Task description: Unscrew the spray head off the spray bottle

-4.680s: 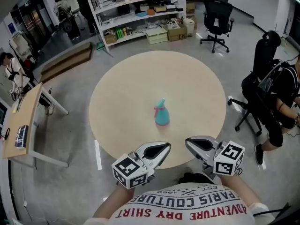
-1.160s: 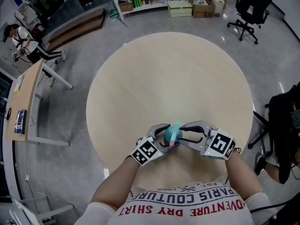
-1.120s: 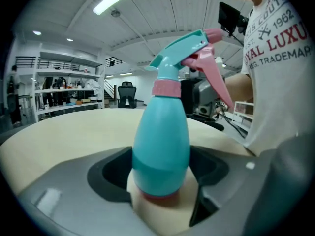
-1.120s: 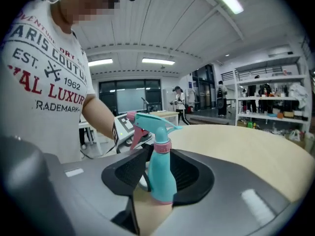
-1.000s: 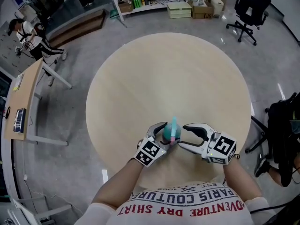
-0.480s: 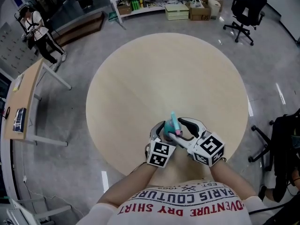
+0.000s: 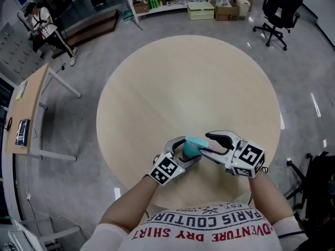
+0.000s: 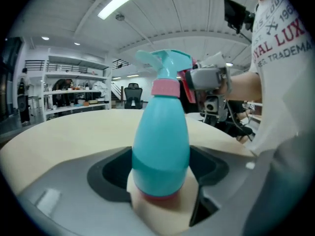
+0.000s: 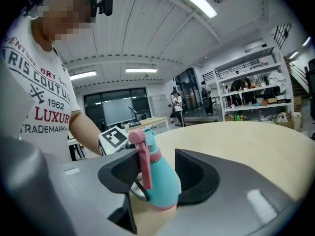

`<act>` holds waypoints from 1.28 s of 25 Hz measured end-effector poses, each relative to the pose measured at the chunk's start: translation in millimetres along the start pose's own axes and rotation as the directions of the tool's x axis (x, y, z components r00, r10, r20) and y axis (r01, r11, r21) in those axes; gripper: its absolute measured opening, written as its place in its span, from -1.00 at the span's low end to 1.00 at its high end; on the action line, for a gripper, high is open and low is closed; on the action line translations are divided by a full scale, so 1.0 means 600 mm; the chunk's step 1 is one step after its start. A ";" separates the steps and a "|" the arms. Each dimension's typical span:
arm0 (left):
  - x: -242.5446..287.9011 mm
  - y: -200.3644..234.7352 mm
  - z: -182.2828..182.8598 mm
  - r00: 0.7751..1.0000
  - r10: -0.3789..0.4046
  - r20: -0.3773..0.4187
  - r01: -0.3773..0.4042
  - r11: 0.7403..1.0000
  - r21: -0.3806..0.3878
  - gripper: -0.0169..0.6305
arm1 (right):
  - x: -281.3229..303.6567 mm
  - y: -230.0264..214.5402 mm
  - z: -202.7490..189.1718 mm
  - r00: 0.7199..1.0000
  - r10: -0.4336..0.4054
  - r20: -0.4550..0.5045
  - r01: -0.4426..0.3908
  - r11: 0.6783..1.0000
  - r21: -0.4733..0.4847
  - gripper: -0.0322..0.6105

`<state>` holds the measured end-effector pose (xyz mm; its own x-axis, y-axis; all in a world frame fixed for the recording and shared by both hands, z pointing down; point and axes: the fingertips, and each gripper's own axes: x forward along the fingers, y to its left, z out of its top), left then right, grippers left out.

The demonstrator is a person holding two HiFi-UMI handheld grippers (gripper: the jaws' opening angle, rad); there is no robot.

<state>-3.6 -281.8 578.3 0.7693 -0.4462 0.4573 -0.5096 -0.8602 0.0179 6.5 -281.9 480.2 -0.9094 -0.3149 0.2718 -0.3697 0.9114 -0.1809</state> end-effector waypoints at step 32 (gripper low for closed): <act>0.007 0.009 0.009 0.924 0.381 -0.016 -0.377 0.906 -0.191 0.15 | 0.029 0.010 -0.007 0.983 -0.181 0.033 0.183 0.981 -0.062 -0.46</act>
<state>-1.0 -289.7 575.6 0.5106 -0.7362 0.4442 -0.8256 -0.5641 0.0140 -10.6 -280.6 487.7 -0.8332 -0.4835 0.2683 -0.5173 0.8530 -0.0695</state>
